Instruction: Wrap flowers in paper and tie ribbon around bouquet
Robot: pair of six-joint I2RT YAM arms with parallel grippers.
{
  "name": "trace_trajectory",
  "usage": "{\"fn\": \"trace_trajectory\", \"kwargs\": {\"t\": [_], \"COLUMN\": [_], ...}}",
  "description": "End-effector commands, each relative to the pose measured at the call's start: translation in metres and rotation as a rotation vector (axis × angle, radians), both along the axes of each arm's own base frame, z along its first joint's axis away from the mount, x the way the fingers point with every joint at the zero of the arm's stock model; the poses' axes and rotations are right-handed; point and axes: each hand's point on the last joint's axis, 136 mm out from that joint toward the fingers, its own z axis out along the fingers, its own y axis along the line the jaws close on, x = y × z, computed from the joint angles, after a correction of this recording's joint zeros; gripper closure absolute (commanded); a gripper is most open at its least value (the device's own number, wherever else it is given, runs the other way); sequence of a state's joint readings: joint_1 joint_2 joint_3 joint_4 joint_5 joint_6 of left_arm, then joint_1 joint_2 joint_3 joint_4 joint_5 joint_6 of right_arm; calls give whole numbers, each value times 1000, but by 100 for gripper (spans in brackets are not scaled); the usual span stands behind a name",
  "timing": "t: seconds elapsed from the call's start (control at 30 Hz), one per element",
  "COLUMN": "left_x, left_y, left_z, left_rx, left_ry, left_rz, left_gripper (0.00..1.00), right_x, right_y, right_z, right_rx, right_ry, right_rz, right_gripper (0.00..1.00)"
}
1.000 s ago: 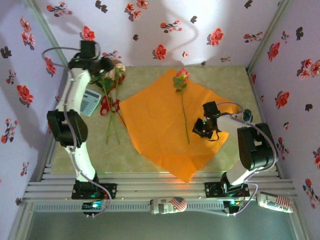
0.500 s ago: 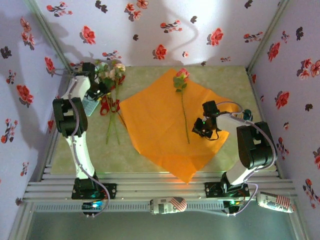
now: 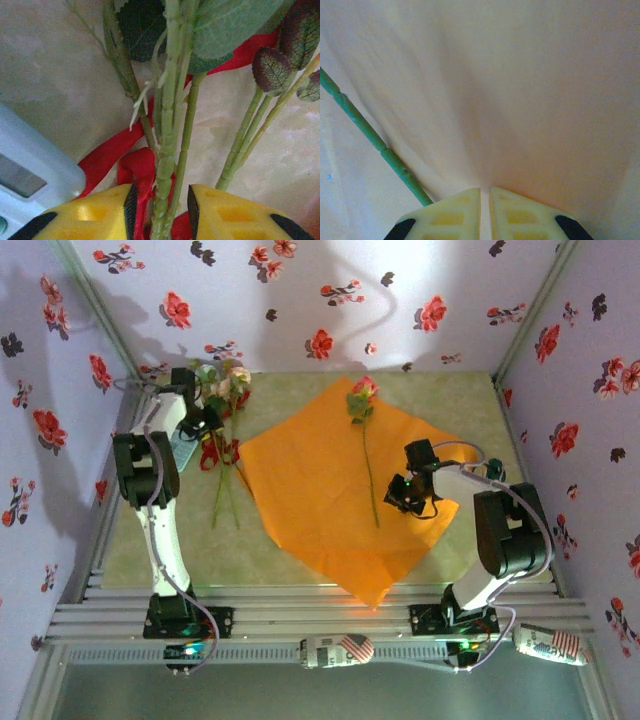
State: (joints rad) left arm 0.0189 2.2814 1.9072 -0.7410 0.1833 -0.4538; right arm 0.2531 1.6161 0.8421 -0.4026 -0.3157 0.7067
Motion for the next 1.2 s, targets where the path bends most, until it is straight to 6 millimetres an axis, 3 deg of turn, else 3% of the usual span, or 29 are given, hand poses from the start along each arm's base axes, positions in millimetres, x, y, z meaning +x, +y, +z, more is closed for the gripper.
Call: {"fn": "trace_trajectory", "kwargs": {"t": [0.0,0.17,0.3,0.43,0.6,0.73,0.9,1.03,1.17], "left_x": [5,3,-1,-8,-30,-43,-53,-58,-53], "left_y": [-3,-6,-7,-11,-45,-110,-243,-330,-379], "left_z": [0,16,50,119,195,226,226,197,152], "left_rx": [40,112,202,358,417,216,-242,-396,-467], "left_ry": [-5,-29,-81,-207,-346,-433,-443,-408,-351], "left_rz": [-41,-80,-102,-112,-98,-176,-341,-438,-466], "left_gripper": [76,97,100,100,100,100,100,100,100], "right_x": [-1,0,-1,-2,-4,-6,-8,-9,-9], "right_y": [-1,-1,-1,-2,-4,-3,-4,-4,-4], "right_z": [2,3,3,2,-1,-3,-2,-1,0], "right_rx": [-5,-6,-7,-12,-16,-12,-11,-11,-7], "right_ry": [12,8,5,3,10,11,6,1,-8], "right_rz": [17,18,16,16,16,18,23,24,25], "right_gripper": [86,86,86,86,86,86,86,86,86]}}
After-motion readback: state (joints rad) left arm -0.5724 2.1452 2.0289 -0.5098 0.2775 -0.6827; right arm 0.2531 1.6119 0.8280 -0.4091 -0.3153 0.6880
